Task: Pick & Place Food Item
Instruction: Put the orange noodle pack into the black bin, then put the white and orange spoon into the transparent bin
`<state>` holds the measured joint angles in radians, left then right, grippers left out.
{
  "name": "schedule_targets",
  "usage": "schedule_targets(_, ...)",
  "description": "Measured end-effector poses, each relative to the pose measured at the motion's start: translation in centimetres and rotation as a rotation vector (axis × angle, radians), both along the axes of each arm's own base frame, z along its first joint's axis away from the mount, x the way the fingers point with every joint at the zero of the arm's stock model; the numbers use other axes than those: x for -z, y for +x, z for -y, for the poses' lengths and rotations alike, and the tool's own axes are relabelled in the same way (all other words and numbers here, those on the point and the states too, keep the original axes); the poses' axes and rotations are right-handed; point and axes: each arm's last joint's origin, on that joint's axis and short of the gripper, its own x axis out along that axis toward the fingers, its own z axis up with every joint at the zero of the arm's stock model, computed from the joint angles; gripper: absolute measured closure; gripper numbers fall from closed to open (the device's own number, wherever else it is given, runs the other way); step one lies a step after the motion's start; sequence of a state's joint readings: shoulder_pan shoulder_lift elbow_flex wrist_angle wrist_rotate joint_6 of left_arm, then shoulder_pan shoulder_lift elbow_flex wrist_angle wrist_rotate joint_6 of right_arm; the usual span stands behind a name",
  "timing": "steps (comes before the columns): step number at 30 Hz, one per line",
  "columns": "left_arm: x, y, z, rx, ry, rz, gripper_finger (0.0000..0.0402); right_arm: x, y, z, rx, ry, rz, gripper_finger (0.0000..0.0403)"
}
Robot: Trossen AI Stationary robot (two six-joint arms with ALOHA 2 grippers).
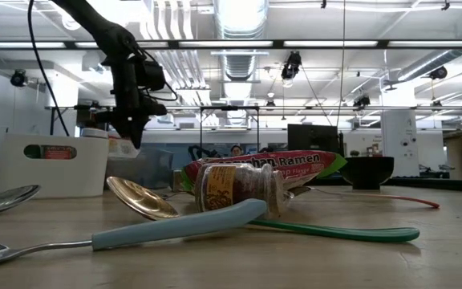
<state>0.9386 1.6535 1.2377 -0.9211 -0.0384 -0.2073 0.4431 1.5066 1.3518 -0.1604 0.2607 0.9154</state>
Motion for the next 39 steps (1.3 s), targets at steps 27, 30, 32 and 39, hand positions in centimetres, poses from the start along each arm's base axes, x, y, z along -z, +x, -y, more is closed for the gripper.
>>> schedule_targets(27,-0.3,-0.5,-0.1,0.004,0.085,-0.166,0.0223,0.0,0.0,0.0,-0.006,0.004,-0.001,0.0055)
schedule_targets(30,-0.5,-0.4,-0.2,-0.010,0.090,-0.153,0.0223,0.0,0.0,0.0,-0.006,0.003,-0.001,0.0055)
schedule_targets(32,-0.8,-0.3,-0.2,-0.007,0.089,-0.135,0.0223,0.0,0.0,0.0,-0.006,0.003,-0.001,0.0055)
schedule_targets(39,-2.5,-0.1,-0.5,-0.006,0.096,-0.112,0.0223,0.1,-0.1,-0.1,-0.002,0.013,-0.013,0.0055)
